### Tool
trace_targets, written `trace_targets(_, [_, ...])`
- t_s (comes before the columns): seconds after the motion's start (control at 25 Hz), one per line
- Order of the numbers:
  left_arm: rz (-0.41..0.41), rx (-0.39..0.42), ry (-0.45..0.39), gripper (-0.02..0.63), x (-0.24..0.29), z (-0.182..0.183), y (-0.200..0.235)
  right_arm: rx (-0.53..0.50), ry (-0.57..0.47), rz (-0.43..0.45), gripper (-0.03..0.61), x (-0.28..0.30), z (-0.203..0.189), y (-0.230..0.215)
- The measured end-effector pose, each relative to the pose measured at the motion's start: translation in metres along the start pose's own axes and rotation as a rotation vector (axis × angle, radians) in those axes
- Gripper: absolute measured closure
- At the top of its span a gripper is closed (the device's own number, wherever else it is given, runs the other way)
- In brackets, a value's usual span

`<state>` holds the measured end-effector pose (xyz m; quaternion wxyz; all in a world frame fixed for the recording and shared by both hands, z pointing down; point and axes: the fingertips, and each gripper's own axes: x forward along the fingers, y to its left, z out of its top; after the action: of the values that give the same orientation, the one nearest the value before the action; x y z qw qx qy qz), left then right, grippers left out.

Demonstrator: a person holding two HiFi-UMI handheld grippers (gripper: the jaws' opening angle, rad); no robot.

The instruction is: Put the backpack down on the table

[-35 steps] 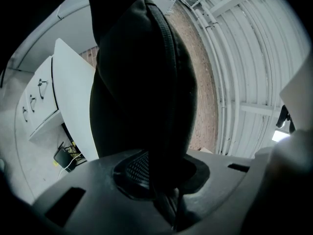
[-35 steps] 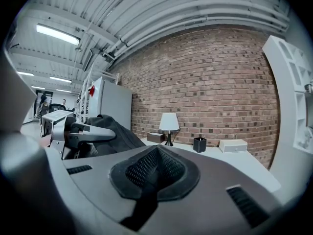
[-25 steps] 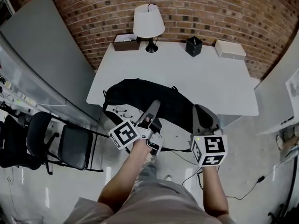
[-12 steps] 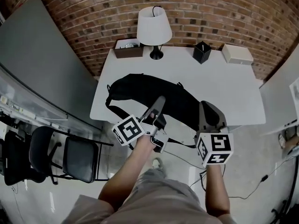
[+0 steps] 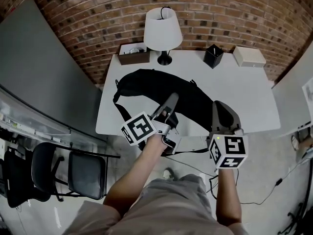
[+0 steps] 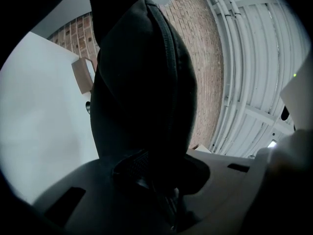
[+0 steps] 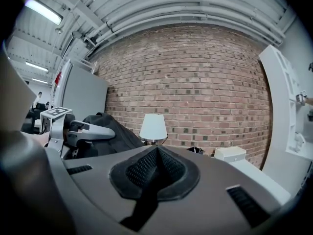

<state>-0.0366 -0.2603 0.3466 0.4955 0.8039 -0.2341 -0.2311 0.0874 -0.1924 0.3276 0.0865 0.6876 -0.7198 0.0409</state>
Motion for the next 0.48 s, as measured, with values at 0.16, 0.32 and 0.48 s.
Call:
trace_targets(0.16, [0.0,-0.014,0.024,0.551,0.011,-0.001,0.009,-0.005,0.013,-0.014,0.578,0.01,-0.004,-0.001])
trace_targets(0.32, [-0.001,-0.025,0.04,0.551,0.028,-0.005,0.02,-0.009,0.019,-0.024,0.578,0.021,-0.008,-0.011])
trace_targets(0.48, [-0.008,-0.035,0.048,0.551,0.054,-0.01,0.03,-0.011,0.017,-0.032,0.578,0.036,-0.011,-0.03])
